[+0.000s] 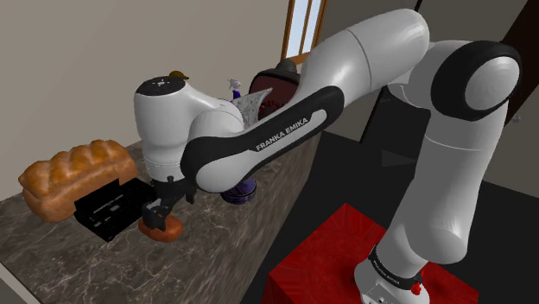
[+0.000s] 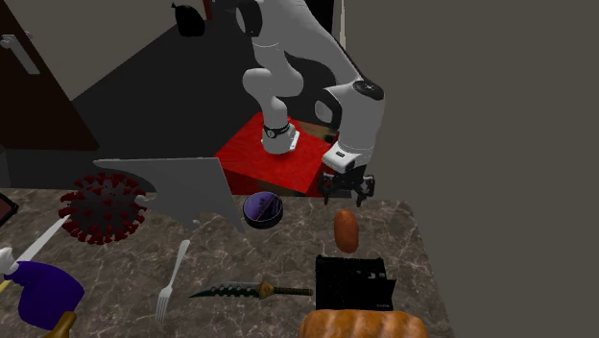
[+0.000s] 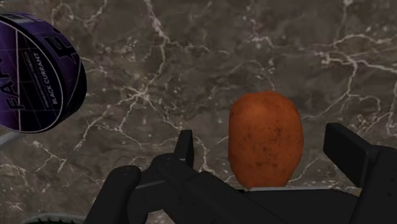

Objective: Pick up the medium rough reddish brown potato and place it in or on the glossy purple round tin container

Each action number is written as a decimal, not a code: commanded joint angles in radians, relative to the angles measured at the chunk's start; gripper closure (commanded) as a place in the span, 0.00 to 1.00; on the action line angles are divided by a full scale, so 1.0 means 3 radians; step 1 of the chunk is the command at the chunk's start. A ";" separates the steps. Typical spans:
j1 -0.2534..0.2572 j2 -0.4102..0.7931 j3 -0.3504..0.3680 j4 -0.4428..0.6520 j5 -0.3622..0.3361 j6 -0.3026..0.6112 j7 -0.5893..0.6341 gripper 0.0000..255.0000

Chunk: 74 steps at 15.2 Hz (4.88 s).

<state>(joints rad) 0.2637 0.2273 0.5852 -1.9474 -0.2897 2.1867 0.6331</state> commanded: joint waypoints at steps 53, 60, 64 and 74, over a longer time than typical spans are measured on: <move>-0.0149 -0.0338 0.0019 0.0275 0.0288 -0.0476 -0.0376 1.00; -0.0470 -0.1036 -0.0225 -0.0420 0.0755 -0.0293 -0.1107 1.00; -0.0575 -0.1352 -0.0440 -0.0722 0.0935 -0.0251 -0.1519 1.00; -0.0723 -0.1676 -0.0814 -0.1212 0.1062 -0.0053 -0.2119 1.00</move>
<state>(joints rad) 0.0481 -0.2815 0.3411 -2.3029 0.0307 2.1564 -0.0021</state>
